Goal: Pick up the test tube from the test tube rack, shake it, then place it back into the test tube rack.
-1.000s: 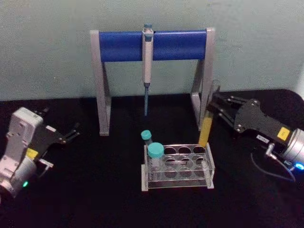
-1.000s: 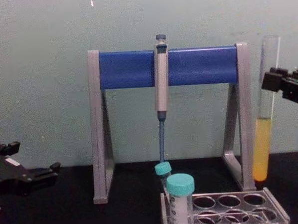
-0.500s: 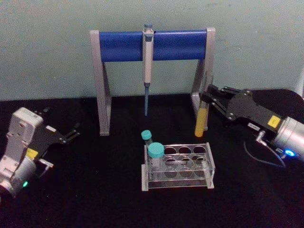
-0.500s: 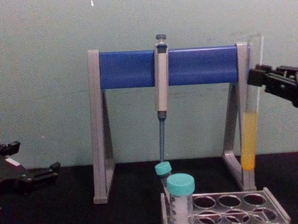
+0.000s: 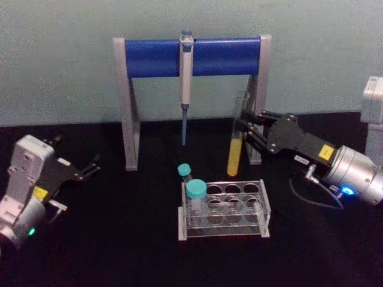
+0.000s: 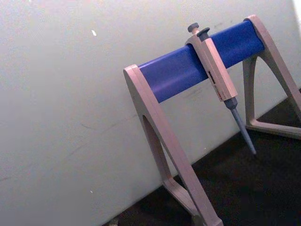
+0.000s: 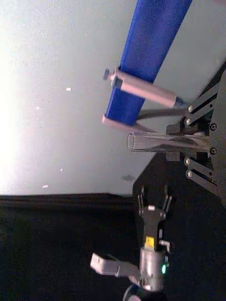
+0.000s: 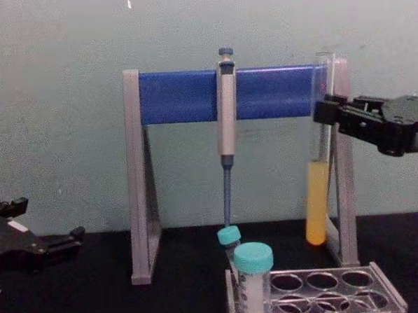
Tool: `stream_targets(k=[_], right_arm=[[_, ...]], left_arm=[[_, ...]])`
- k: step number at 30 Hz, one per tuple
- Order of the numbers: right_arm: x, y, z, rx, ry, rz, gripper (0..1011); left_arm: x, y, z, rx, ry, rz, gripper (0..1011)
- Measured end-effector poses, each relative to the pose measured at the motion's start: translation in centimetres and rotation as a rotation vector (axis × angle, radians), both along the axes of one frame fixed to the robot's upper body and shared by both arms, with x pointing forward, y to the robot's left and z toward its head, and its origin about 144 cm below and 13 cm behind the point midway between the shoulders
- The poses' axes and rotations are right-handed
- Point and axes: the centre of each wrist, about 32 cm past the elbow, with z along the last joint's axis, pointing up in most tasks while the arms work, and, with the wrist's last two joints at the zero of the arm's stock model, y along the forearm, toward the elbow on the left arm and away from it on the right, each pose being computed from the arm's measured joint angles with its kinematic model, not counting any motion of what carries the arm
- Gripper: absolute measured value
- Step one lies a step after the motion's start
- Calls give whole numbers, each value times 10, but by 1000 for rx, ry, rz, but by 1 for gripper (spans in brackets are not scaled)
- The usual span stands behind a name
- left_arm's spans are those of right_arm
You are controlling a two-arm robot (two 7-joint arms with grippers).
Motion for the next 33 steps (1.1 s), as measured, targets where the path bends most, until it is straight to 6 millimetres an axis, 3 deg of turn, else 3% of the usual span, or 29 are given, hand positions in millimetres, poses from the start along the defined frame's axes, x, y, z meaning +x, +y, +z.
stream_targets(k=[12, 23, 33], right_arm=[[-17, 1, -2, 15, 13, 67, 221], [-38, -19, 0, -7, 22, 10, 221], [-30, -28, 4, -36, 1, -69, 220]], left_arm=[[0, 0, 0, 0, 0, 0, 1001], [0, 0, 0, 0, 0, 0, 1001], [0, 0, 0, 0, 0, 0, 1001]])
